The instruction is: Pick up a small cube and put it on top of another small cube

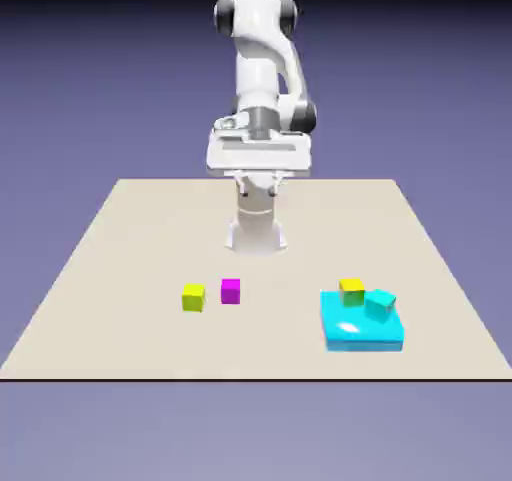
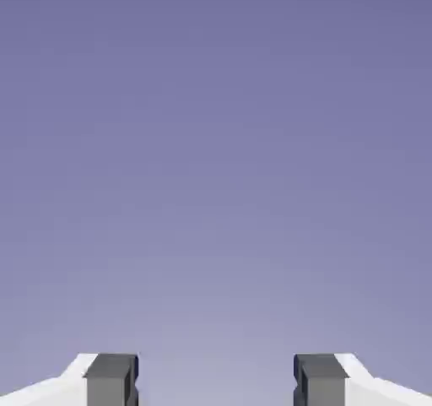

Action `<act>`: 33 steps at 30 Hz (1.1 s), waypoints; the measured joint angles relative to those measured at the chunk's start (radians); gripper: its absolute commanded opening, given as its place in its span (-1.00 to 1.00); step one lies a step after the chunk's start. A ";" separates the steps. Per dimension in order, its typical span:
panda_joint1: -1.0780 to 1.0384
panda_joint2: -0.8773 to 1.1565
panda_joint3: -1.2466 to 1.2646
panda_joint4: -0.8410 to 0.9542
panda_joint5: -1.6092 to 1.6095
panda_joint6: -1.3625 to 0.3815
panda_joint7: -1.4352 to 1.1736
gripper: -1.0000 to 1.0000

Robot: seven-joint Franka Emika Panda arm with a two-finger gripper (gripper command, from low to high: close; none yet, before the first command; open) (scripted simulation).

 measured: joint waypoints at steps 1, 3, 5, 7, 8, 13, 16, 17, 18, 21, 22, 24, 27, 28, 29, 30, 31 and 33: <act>0.007 0.035 -0.036 0.004 0.040 -0.043 0.009 0.00; 0.020 0.106 -0.107 0.012 0.120 -0.130 0.027 0.00; 0.034 0.176 -0.178 0.020 0.200 -0.217 0.044 0.00; 0.048 0.246 -0.249 0.029 0.280 -0.304 0.062 0.00; 0.054 0.281 -0.284 0.033 0.320 -0.348 0.071 0.00; 0.085 0.457 -0.462 0.053 0.519 -0.565 0.115 0.00; 0.099 0.563 -0.568 0.066 0.639 -0.696 0.142 0.00; 0.111 0.598 -0.604 0.070 0.679 -0.739 0.151 0.00; 0.122 0.633 -0.640 0.074 0.719 -0.783 0.160 0.00; 0.143 0.739 -0.746 0.086 0.839 -0.913 0.186 0.00; 0.144 0.744 -0.752 0.087 0.845 -0.920 0.188 0.00; 0.142 0.776 -0.725 0.090 0.889 -0.916 0.162 0.00; 0.134 0.872 -0.645 0.098 1.019 -0.903 0.083 0.00; 0.132 0.905 -0.618 0.101 1.063 -0.899 0.056 0.00; 0.129 0.937 -0.591 0.104 1.106 -0.895 0.030 0.00; 0.128 0.946 -0.583 0.105 1.119 -0.894 0.022 -1.00; 0.128 0.946 -0.583 0.105 1.119 -0.894 0.022 -1.00; 0.131 0.914 -0.610 0.102 1.078 -0.898 0.047 -1.00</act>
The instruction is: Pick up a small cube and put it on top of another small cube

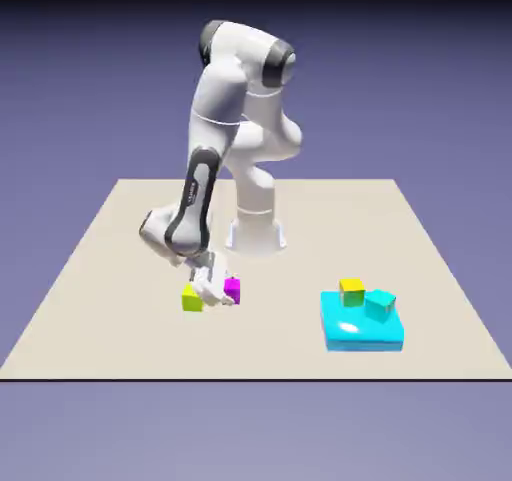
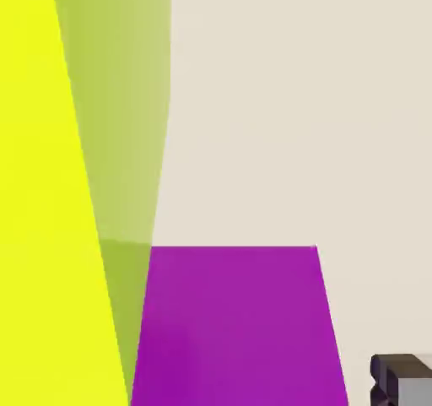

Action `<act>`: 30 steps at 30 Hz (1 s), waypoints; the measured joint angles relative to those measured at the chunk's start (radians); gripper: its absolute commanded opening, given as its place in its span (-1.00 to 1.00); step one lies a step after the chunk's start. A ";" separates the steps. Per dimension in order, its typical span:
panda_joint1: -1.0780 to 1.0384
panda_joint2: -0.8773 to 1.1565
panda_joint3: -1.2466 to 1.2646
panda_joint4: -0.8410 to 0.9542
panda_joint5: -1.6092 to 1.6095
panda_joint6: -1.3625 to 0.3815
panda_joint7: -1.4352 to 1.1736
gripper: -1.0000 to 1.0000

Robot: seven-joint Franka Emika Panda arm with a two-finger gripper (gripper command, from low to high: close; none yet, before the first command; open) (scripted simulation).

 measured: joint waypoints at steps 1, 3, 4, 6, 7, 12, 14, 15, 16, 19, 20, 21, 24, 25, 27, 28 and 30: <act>0.002 -0.032 -0.027 -0.003 -0.043 -0.004 0.026 -1.00; 0.007 -0.096 -0.080 -0.009 -0.130 -0.012 0.079 -1.00; 0.010 -0.128 -0.107 -0.012 -0.173 -0.017 0.105 -1.00; 0.038 -0.179 -0.131 -0.012 -0.201 -0.001 0.160 -1.00; 0.075 -0.191 -0.116 -0.008 -0.159 0.028 0.189 -1.00; 0.255 -0.253 -0.039 0.014 0.048 0.177 0.335 -1.00; 0.327 -0.277 -0.008 0.023 0.130 0.236 0.394 -1.00; 0.364 -0.289 0.008 0.028 0.171 0.266 0.424 -1.00; 0.405 -0.302 0.023 0.032 0.213 0.296 0.453 -1.00; 0.526 -0.339 0.070 0.045 0.336 0.385 0.542 -1.00; 0.563 -0.351 0.085 0.050 0.377 0.415 0.571 -1.00; 0.599 -0.363 0.101 0.054 0.418 0.444 0.601 -1.00; 0.706 -0.400 0.146 0.067 0.542 0.533 0.689 -1.00; 0.743 -0.413 0.162 0.072 0.583 0.563 0.719 -1.00; 0.815 -0.437 0.193 0.081 0.666 0.623 0.778 -1.00; 0.850 -0.450 0.208 0.085 0.707 0.652 0.807 -1.00; 0.843 -0.452 0.211 0.086 0.714 0.657 0.812 -1.00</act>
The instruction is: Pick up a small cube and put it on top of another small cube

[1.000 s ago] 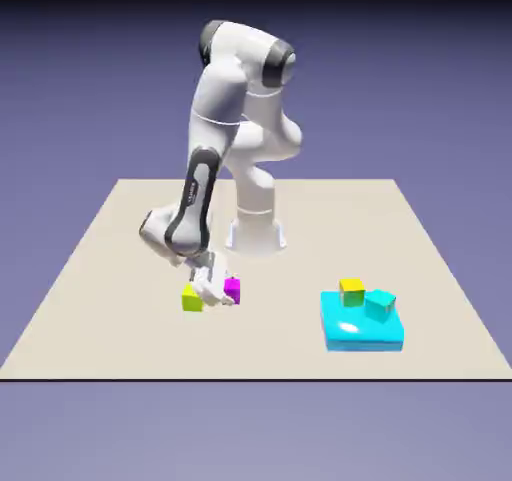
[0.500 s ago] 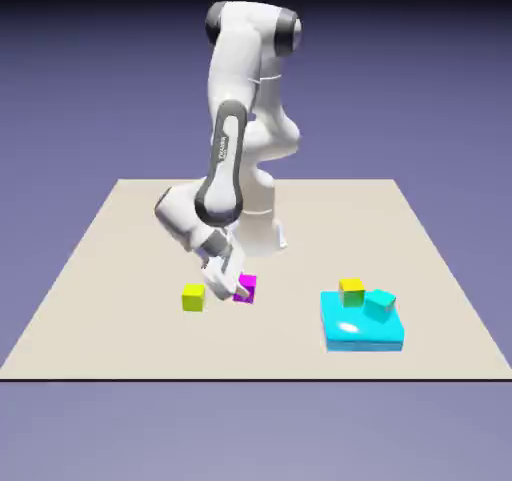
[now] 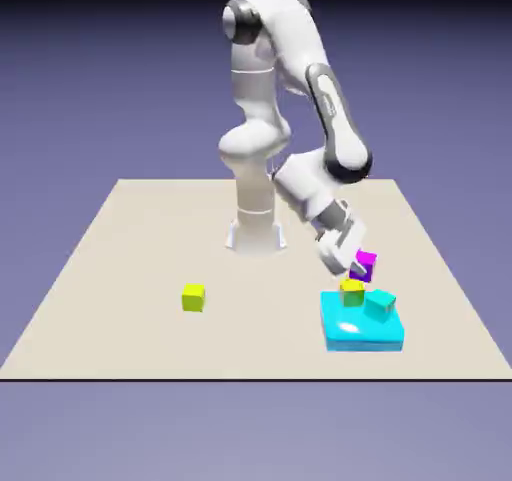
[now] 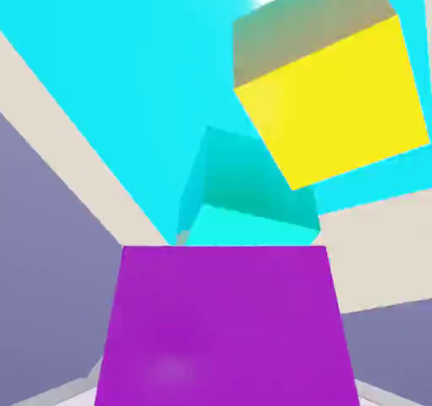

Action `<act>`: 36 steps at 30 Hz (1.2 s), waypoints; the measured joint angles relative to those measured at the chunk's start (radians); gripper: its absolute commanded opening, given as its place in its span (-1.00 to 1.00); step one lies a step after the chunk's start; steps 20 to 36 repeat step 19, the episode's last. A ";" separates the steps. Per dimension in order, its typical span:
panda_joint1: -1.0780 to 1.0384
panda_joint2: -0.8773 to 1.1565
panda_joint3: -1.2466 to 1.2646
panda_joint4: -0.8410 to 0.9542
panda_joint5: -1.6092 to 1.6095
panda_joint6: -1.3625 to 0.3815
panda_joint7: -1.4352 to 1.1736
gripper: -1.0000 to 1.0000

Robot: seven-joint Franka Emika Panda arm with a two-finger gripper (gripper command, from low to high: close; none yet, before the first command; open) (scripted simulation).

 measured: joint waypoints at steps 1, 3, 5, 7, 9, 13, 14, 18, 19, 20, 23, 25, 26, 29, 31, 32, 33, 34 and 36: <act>-0.034 0.013 0.036 0.008 0.012 -0.001 -0.012 -1.00; -0.104 0.039 0.109 0.023 0.037 -0.002 -0.037 -1.00; -0.173 0.065 0.181 0.039 0.062 -0.003 -0.062 -1.00; -0.242 0.091 0.253 0.054 0.087 -0.005 -0.087 -1.00; -0.310 0.117 0.326 0.069 0.112 -0.006 -0.112 -1.00; -0.449 0.169 0.471 0.100 0.163 -0.009 -0.162 -1.00; -0.483 0.182 0.507 0.108 0.175 -0.009 -0.175 -1.00; -0.621 0.234 0.652 0.139 0.225 -0.012 -0.225 -1.00; -0.631 0.238 0.662 0.141 0.229 -0.012 -0.228 1.00; -0.631 0.238 0.662 0.141 0.229 -0.012 -0.228 1.00; -0.631 0.238 0.662 0.141 0.229 -0.012 -0.228 1.00; -0.631 0.238 0.662 0.141 0.229 -0.012 -0.228 1.00; -0.631 0.238 0.662 0.141 0.229 -0.012 -0.228 1.00; -0.631 0.238 0.662 0.141 0.229 -0.012 -0.228 1.00; -0.631 0.238 0.662 0.141 0.229 -0.012 -0.228 1.00; -0.631 0.238 0.662 0.141 0.229 -0.012 -0.228 1.00; -0.631 0.238 0.662 0.141 0.229 -0.012 -0.228 1.00; -0.631 0.238 0.662 0.141 0.229 -0.012 -0.228 1.00; -0.631 0.238 0.662 0.141 0.229 -0.012 -0.228 1.00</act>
